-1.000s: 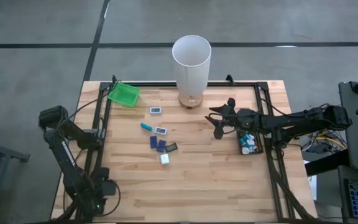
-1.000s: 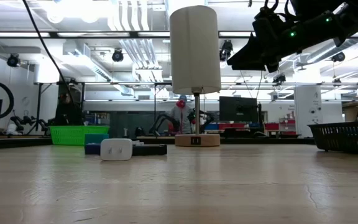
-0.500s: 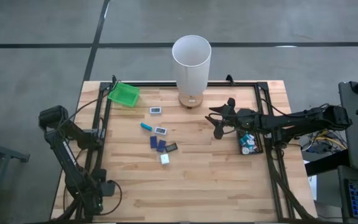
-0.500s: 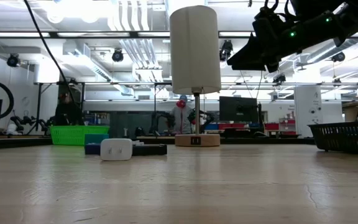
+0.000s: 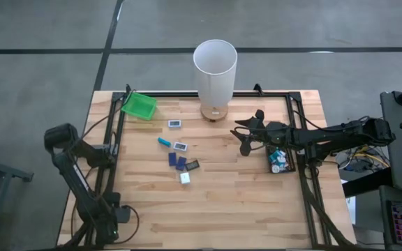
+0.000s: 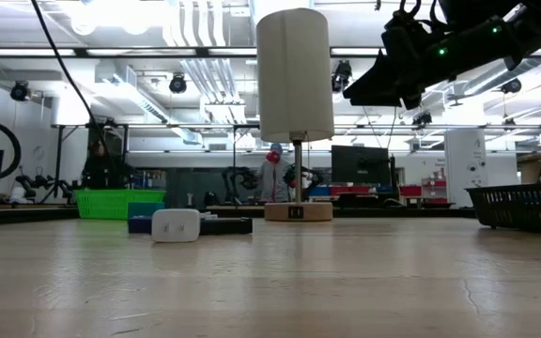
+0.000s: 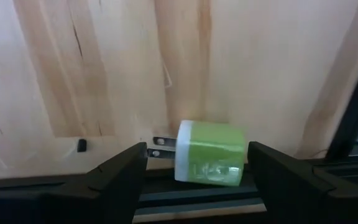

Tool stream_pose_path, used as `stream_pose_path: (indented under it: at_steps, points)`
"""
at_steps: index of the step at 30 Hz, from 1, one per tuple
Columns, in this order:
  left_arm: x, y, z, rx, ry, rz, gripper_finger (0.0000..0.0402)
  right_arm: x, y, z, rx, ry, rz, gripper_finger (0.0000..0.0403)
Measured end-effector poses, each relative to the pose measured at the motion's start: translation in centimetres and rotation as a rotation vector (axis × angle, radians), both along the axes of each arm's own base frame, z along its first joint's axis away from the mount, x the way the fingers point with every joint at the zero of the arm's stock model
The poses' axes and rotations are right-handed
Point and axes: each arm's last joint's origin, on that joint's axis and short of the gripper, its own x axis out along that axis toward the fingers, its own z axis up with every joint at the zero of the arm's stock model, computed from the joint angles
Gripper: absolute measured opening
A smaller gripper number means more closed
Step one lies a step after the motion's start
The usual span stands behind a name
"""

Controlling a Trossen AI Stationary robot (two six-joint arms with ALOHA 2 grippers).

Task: Pick & Place Office items
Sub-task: Put the green charger adapter into the black bin

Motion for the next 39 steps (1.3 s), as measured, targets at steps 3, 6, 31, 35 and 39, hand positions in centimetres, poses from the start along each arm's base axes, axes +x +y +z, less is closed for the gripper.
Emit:
stream_pose_path:
  at_steps: [3,6,31,35,39]
  points:
    - [0.0,-0.1,-0.5,0.015,0.015,-0.004,0.0286,0.0,0.0,0.0,0.000,0.000,0.000,0.0217]
    - [0.0,-0.1,-0.7,0.023,0.020,-0.004,0.0286,0.0,0.0,0.0,0.000,0.000,0.000,0.0217]
    - [0.1,-0.2,-0.8,0.035,-0.008,-0.034,0.0243,0.0,0.0,0.0,0.000,0.000,0.000,0.0217]
    - [0.6,0.0,-0.9,0.039,-0.035,-0.056,0.0243,0.0,0.0,0.0,0.000,0.000,0.000,0.0217]
    - [1.4,0.4,-0.9,0.040,-0.056,-0.074,0.0243,0.0,0.0,0.0,0.000,0.000,0.000,0.0217]
